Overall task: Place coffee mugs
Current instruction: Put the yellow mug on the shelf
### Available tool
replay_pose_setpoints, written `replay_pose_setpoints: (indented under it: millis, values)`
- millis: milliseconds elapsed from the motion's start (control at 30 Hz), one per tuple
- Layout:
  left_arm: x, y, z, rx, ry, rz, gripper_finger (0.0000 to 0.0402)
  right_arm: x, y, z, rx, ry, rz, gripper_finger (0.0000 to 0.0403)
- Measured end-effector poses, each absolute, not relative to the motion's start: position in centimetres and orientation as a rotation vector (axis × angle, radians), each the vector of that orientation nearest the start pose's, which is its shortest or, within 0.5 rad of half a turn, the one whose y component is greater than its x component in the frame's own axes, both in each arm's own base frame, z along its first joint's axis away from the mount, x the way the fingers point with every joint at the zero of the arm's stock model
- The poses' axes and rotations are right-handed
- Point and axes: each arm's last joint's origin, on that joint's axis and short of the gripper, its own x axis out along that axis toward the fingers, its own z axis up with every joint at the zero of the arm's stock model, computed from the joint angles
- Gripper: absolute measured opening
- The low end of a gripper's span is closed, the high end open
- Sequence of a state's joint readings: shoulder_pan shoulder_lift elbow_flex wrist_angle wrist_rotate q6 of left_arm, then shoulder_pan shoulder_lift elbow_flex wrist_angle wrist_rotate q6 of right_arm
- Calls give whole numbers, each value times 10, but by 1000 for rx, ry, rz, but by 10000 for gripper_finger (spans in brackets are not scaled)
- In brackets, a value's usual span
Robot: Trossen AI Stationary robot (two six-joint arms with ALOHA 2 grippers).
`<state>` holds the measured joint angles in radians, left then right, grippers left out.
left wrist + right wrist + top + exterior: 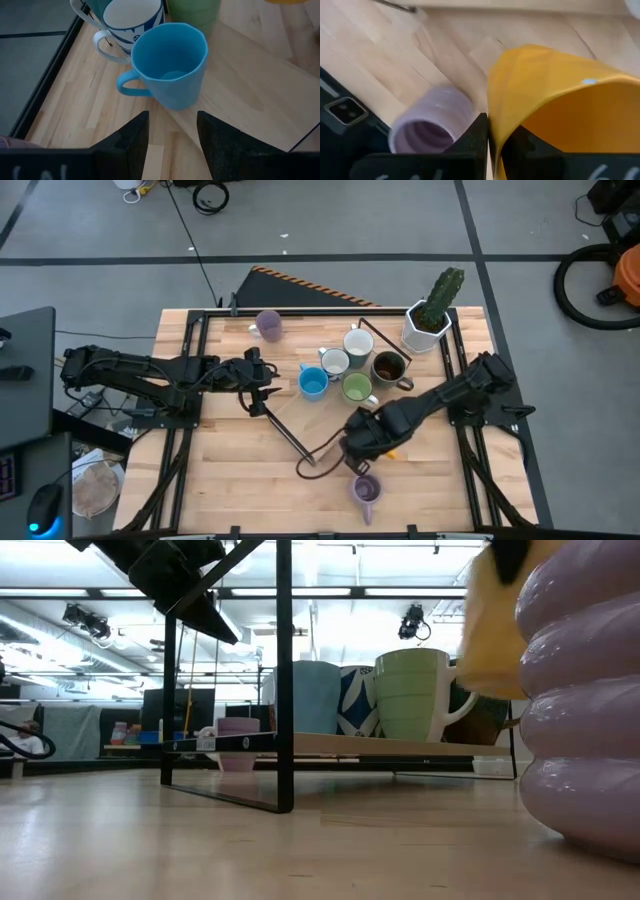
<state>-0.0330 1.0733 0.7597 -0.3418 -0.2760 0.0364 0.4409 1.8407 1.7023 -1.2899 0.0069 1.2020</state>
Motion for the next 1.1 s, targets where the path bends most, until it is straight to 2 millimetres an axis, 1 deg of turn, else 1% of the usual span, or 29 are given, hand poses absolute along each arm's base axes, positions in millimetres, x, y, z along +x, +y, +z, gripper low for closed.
replay_pose_setpoints:
  millis: [167,267,433,567,667,867,967,1100]
  values:
    - [221,1,259,136,654,222,172,334,144,279,634,1378,-481,38]
    - [222,1,259,136,654,222,172,346,145,274,634,1353,-446,38]
    - [222,1,259,137,653,222,172,367,150,280,557,1360,-429,38]
    - [222,1,259,134,653,223,172,380,148,279,466,1427,-450,38]
    - [222,1,259,119,651,228,172,399,145,277,455,1397,-388,38]
    - [221,0,258,101,655,203,172,418,127,265,395,1440,-372,38]
    - [221,-1,257,97,671,188,172,419,117,262,373,1480,-382,39]
    - [220,-1,256,95,689,189,172,422,106,261,368,1477,-377,39]
